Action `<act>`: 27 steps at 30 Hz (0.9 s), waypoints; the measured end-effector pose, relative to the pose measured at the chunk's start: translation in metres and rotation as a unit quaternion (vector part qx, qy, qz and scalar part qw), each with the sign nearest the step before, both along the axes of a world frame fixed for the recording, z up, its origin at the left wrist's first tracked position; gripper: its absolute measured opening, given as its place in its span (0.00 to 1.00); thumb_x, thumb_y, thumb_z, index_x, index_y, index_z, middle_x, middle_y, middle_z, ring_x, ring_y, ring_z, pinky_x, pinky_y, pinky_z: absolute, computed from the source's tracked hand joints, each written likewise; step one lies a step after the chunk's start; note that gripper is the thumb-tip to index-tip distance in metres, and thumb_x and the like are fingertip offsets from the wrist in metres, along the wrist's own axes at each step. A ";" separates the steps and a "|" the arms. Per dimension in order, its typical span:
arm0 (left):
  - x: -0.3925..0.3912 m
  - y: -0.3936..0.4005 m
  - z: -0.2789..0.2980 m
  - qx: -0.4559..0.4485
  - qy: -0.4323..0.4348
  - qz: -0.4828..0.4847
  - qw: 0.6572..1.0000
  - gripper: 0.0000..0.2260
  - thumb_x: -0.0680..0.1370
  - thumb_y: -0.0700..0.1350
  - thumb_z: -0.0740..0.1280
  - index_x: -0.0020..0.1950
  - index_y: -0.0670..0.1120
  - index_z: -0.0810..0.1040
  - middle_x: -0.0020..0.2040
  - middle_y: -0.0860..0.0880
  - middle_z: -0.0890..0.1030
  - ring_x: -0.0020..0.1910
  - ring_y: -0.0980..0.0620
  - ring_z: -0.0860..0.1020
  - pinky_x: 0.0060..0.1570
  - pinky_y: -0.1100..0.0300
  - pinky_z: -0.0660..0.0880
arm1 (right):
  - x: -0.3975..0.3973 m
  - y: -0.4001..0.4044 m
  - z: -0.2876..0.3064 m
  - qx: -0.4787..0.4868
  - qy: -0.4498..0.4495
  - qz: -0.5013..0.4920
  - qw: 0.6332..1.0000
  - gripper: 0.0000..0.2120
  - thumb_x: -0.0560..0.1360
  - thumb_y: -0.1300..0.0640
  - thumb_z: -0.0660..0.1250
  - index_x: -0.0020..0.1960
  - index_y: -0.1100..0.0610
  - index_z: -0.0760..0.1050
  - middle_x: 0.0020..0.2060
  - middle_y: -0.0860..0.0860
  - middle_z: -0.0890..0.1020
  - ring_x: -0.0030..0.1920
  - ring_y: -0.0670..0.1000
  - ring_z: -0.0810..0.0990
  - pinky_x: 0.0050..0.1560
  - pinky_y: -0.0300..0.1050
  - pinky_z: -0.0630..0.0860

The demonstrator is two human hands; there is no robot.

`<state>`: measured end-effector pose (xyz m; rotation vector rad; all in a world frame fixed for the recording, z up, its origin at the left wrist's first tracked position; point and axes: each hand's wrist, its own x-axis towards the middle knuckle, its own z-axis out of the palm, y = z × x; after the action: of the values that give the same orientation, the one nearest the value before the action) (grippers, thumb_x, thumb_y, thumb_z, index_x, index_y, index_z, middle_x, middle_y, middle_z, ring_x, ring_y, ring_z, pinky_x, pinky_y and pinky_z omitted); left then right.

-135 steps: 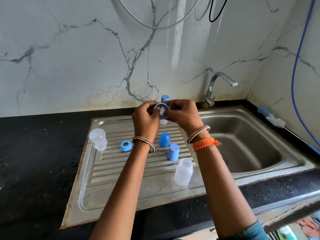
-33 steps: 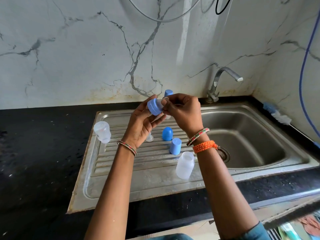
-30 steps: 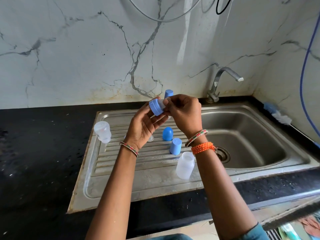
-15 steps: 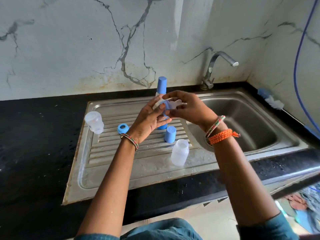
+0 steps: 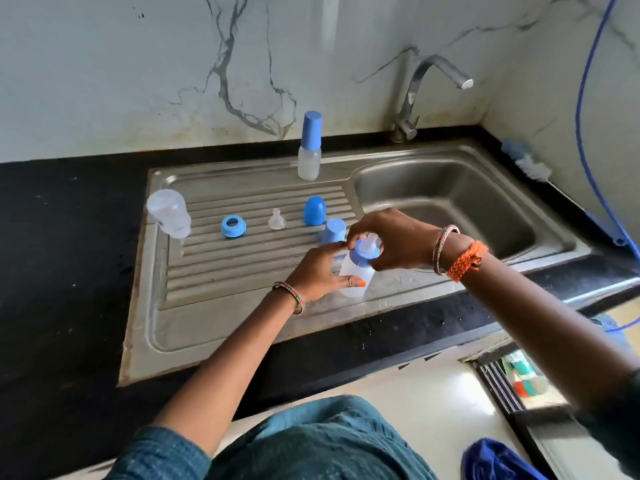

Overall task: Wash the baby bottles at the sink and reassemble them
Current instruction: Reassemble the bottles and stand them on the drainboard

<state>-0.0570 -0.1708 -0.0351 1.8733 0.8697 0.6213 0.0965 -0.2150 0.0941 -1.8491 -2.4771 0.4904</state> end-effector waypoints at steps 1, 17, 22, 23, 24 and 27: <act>0.000 0.000 -0.003 -0.020 -0.007 0.008 1.000 0.28 0.64 0.49 0.80 0.59 0.66 0.75 0.50 0.65 0.79 0.49 0.69 0.76 0.49 0.73 0.73 | -0.002 0.001 -0.002 0.002 -0.008 0.002 1.000 0.16 0.67 0.62 0.72 0.54 0.52 0.80 0.48 0.51 0.82 0.48 0.52 0.78 0.52 0.49 0.76; 0.001 0.004 -0.015 -0.042 -0.043 0.020 0.998 0.25 0.63 0.47 0.80 0.58 0.57 0.78 0.38 0.64 0.79 0.37 0.67 0.75 0.43 0.70 0.73 | -0.006 0.005 -0.007 0.017 -0.024 -0.001 1.000 0.13 0.68 0.61 0.72 0.52 0.53 0.78 0.42 0.48 0.78 0.42 0.49 0.74 0.42 0.40 0.71; 0.000 0.002 -0.011 -0.033 -0.041 0.008 0.999 0.27 0.64 0.46 0.79 0.62 0.52 0.77 0.48 0.57 0.82 0.46 0.63 0.79 0.47 0.71 0.75 | -0.005 0.005 -0.011 0.051 -0.074 -0.027 0.996 0.17 0.71 0.49 0.72 0.55 0.57 0.78 0.47 0.53 0.80 0.44 0.52 0.77 0.37 0.39 0.68; 0.000 0.001 -0.011 -0.036 -0.043 0.003 0.998 0.27 0.65 0.45 0.79 0.63 0.51 0.77 0.50 0.56 0.82 0.49 0.61 0.79 0.49 0.71 0.75 | -0.005 0.006 -0.013 0.061 -0.102 -0.034 0.992 0.19 0.72 0.45 0.71 0.55 0.57 0.77 0.48 0.53 0.80 0.43 0.52 0.77 0.35 0.39 0.68; 0.000 0.000 -0.010 -0.043 -0.049 0.000 0.998 0.27 0.65 0.44 0.79 0.63 0.50 0.77 0.52 0.55 0.82 0.51 0.61 0.79 0.50 0.70 0.75 | -0.006 0.007 -0.014 0.067 -0.134 -0.039 0.988 0.22 0.73 0.41 0.68 0.56 0.58 0.76 0.48 0.53 0.80 0.42 0.52 0.77 0.35 0.39 0.70; 0.000 -0.002 -0.009 -0.056 -0.059 0.012 0.997 0.22 0.65 0.43 0.79 0.58 0.51 0.79 0.41 0.62 0.81 0.42 0.65 0.79 0.41 0.76 0.72 | -0.005 0.005 -0.016 0.032 -0.159 -0.038 0.986 0.31 0.70 0.35 0.66 0.65 0.53 0.69 0.55 0.53 0.78 0.50 0.55 0.78 0.44 0.46 0.74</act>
<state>-0.0566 -0.1731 -0.0440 1.7102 0.8335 0.6764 0.0916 -0.2096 0.0776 -2.1345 -2.5566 0.1179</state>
